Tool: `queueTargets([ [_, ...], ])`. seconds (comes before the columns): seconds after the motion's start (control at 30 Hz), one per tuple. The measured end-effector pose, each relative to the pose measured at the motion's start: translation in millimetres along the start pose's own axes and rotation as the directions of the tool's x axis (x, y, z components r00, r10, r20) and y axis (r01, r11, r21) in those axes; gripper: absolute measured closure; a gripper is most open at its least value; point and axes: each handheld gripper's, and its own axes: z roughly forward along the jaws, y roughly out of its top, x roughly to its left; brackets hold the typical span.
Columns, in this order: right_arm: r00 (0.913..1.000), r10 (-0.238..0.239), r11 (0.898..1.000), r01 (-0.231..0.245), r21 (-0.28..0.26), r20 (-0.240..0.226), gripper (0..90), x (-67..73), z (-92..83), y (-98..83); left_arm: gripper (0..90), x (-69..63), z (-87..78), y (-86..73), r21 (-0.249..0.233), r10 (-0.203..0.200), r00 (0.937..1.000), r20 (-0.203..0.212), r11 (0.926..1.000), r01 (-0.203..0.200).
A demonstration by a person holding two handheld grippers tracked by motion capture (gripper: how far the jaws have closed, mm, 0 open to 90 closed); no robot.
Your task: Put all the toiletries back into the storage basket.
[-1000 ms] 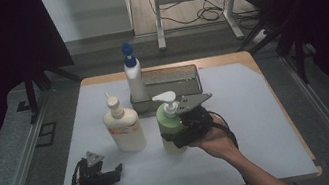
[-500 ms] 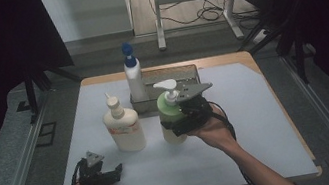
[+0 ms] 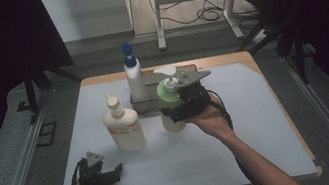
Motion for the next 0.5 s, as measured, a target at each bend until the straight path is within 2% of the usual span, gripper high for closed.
queueTargets([
  [0.5,0.9995,0.013,1.000,-0.013,-0.004,0.029,11.8,-14.5,11.8,16.5,11.9,0.1,0.0,0.0,0.000,0.001,1.0000,0.000,1.0000,-0.001],
])
